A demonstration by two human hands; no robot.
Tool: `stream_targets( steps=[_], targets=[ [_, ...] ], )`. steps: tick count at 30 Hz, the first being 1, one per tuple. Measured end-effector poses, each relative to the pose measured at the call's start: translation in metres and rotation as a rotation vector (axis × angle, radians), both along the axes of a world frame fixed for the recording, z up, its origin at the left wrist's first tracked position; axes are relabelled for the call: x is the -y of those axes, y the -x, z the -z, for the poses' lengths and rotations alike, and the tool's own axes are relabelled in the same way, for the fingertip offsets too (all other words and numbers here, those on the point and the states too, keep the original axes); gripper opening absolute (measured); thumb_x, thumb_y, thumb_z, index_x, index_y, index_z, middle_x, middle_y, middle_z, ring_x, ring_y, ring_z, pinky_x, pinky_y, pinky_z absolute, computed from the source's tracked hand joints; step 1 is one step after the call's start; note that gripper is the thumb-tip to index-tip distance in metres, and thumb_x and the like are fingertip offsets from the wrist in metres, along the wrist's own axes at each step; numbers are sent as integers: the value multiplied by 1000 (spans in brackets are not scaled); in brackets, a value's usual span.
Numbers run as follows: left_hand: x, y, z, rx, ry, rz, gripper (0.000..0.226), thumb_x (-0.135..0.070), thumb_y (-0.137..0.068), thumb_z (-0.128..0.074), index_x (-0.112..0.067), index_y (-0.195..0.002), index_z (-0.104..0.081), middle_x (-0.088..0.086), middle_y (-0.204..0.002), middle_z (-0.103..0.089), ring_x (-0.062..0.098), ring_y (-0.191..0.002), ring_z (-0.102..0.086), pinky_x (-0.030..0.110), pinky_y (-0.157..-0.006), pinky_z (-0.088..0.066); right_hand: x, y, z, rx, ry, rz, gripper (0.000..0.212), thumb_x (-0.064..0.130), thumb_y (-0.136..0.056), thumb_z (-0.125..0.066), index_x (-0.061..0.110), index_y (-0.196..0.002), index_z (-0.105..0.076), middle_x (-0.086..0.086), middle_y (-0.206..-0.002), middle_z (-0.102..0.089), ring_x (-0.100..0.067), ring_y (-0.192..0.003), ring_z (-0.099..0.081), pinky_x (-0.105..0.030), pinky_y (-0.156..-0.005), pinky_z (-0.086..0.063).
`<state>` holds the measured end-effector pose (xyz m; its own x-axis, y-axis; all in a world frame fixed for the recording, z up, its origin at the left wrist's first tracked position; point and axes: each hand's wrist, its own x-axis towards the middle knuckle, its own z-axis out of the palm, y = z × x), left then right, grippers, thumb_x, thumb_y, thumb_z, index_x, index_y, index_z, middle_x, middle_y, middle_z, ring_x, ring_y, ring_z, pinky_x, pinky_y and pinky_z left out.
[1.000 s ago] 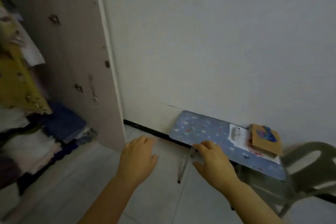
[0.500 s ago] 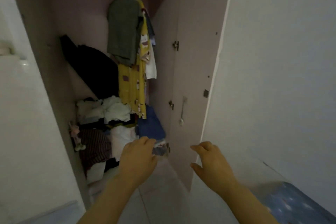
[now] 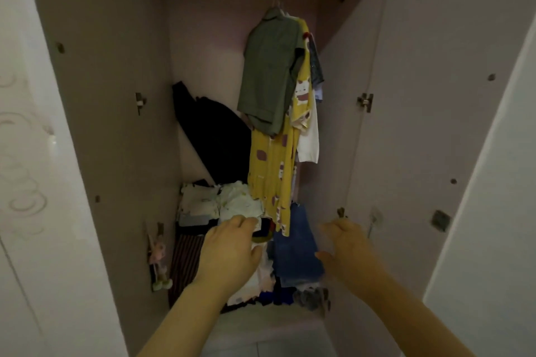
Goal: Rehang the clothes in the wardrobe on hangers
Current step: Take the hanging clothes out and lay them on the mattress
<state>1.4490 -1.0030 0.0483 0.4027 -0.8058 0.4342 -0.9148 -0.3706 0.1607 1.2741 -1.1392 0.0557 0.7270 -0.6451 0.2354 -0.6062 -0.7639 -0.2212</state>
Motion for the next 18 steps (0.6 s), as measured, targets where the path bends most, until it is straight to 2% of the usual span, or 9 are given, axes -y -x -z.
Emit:
stream_targets(
  steps=[3,5,6,10,12,15,18],
  targets=[
    [45,-38,-11,-25,21,1,48,-45,-93,-43,-29,-138,-35,-7,-134,-44,11,-119,-43,25,-93,-33,42,-41,-14,23,51,-17,46,35,-92,-53,29,-136,-42,1,-133,-42,-15,-119,-42,-16,-90,-33],
    [74,-62,-22,-31,35,4,49,-45,-93,-44,-29,-139,-35,-7,-135,-44,12,-120,-43,25,-94,-32,68,-64,-28,39,97,-23,43,35,-91,-53,31,-133,-46,2,-128,-45,-14,-113,-46,-10,-78,-26],
    [89,-74,-28,-29,49,3,49,-44,-92,-45,-29,-138,-35,-7,-134,-44,12,-119,-43,25,-94,-31,82,-75,-34,55,108,-35,43,34,-91,-55,30,-133,-47,2,-128,-46,-14,-113,-47,-8,-78,-24],
    [147,-116,-48,-36,113,-2,49,-42,-92,-46,-30,-139,-34,-8,-134,-44,11,-119,-42,24,-94,-30,140,-121,-55,98,123,-92,49,34,-90,-57,29,-137,-43,2,-132,-45,-13,-119,-43,-8,-90,-24],
    [176,-134,-57,-37,131,-11,49,-42,-92,-46,-29,-138,-35,-7,-134,-44,11,-119,-42,25,-95,-30,171,-147,-63,81,152,-110,51,36,-91,-55,30,-139,-39,5,-134,-41,-11,-122,-41,-13,-98,-29],
    [223,-162,-76,0,178,-34,48,-41,-91,-47,-27,-136,-38,-5,-132,-46,13,-118,-43,28,-96,-33,219,-190,-84,106,213,-149,51,34,-91,-55,28,-139,-40,3,-131,-43,-14,-119,-42,-23,-99,-36],
    [269,-187,-103,10,220,-62,51,-39,-91,-50,-25,-138,-38,-2,-132,-47,17,-119,-44,31,-96,-37,262,-230,-111,173,248,-203,51,29,-90,-56,26,-139,-42,-1,-130,-44,-18,-120,-41,-26,-97,-37]
  ],
)
